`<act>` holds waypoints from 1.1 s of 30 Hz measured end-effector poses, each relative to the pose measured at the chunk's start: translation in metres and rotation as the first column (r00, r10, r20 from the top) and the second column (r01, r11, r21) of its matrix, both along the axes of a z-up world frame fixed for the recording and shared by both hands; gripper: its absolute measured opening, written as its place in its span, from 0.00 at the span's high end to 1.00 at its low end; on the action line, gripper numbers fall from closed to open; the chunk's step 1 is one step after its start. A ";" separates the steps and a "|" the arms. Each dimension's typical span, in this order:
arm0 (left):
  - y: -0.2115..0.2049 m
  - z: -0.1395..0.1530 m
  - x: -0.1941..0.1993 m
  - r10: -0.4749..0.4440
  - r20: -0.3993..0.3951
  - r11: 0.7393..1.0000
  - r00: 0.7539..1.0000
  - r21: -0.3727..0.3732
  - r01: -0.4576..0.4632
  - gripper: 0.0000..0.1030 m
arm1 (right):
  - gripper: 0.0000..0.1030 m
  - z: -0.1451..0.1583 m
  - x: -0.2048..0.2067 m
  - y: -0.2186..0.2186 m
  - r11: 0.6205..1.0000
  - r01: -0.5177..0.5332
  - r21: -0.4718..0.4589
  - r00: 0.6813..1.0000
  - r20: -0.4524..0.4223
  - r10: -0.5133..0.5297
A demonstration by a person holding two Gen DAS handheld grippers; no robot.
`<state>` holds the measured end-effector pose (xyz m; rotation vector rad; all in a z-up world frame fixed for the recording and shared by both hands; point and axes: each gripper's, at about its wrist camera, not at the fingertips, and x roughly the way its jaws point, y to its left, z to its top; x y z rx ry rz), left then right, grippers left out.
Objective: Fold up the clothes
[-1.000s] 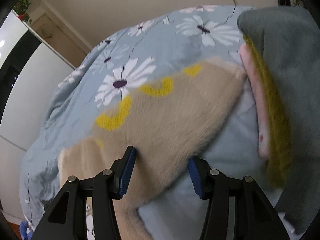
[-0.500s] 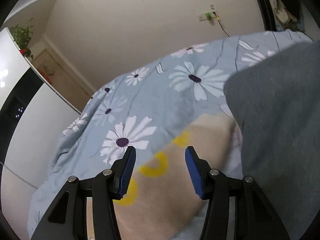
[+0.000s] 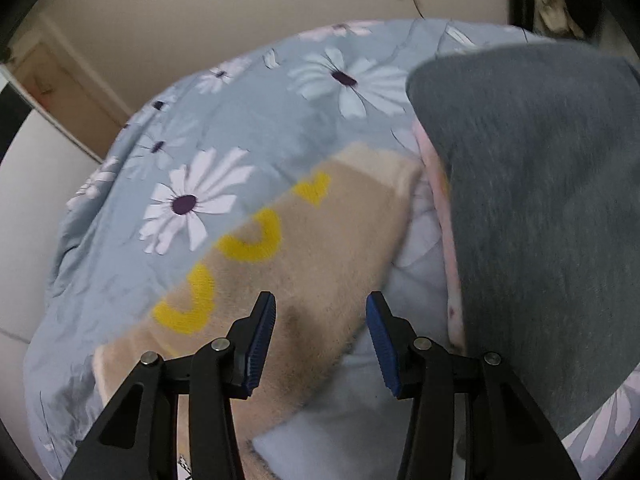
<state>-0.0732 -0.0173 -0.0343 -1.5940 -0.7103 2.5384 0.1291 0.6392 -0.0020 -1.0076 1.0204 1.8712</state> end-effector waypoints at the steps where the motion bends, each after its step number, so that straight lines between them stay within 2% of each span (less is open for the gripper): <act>1: 0.000 0.000 0.000 -0.001 0.001 1.000 1.000 -0.002 0.001 0.86 | 0.48 -0.003 -0.004 -0.001 1.000 -0.013 -0.016 1.000 0.020 0.013; 3: 0.002 -0.001 0.000 -0.005 0.004 1.000 1.000 -0.006 0.005 0.86 | 0.47 -0.012 -0.010 -0.003 0.998 -0.029 -0.057 0.999 0.034 0.031; 7: 0.003 -0.005 -0.001 -0.012 0.017 1.000 1.000 -0.003 0.012 0.86 | 0.40 -0.028 -0.005 0.006 0.992 0.040 -0.123 0.999 0.001 -0.040; 10: 0.005 -0.007 -0.002 -0.016 0.020 1.000 1.000 -0.004 0.016 0.86 | 0.37 -0.032 -0.004 0.008 0.992 0.047 -0.117 0.999 0.001 -0.048; 14: 0.006 -0.008 -0.003 -0.021 0.023 1.000 1.000 -0.004 0.022 0.86 | 0.37 -0.029 -0.001 0.012 0.992 0.078 -0.097 0.993 -0.084 -0.086; 17: 0.005 -0.009 -0.004 -0.020 0.025 1.000 0.999 0.006 0.020 0.86 | 0.37 -0.024 0.007 0.015 0.989 0.119 -0.083 0.976 -0.173 -0.132; 19: 0.004 -0.009 -0.004 -0.019 0.026 1.000 0.999 0.011 0.019 0.86 | 0.42 -0.019 0.013 0.015 0.988 0.138 -0.068 0.963 -0.225 -0.150; 20: 0.004 -0.009 -0.004 -0.020 0.026 1.000 0.999 0.011 0.020 0.86 | 0.49 -0.016 0.016 0.015 0.988 0.141 -0.058 0.957 -0.247 -0.151; 21: 0.003 -0.010 -0.004 -0.021 0.026 1.000 0.999 0.012 0.021 0.86 | 0.60 -0.013 0.019 0.013 0.989 0.140 -0.049 0.953 -0.265 -0.148; 22: 0.003 -0.009 -0.004 -0.022 0.026 1.000 0.999 0.012 0.021 0.86 | 0.65 -0.010 0.021 0.012 0.990 0.138 -0.041 0.949 -0.281 -0.144; 24: 0.002 -0.008 -0.002 -0.024 0.025 1.000 0.999 0.015 0.024 0.86 | 0.89 -0.003 0.027 0.009 0.991 0.133 -0.020 0.943 -0.304 -0.132; 27: 0.002 -0.005 0.000 -0.027 0.018 0.999 0.999 0.018 0.027 0.86 | 0.91 0.015 0.025 0.002 0.995 0.087 0.051 0.949 -0.307 -0.067; 30: 0.002 -0.002 0.002 -0.028 0.014 0.999 1.000 0.022 0.027 0.86 | 0.91 0.046 0.012 -0.017 0.982 -0.013 0.187 0.944 -0.320 0.073; 32: 0.002 0.000 0.004 -0.028 0.013 0.999 1.000 0.027 0.028 0.86 | 0.91 0.073 -0.004 -0.045 0.936 -0.117 0.332 0.931 -0.291 0.220; 33: 0.003 0.000 0.005 -0.029 0.011 0.999 1.000 0.028 0.028 0.86 | 0.91 0.084 -0.011 -0.065 0.893 -0.183 0.412 0.917 -0.257 0.306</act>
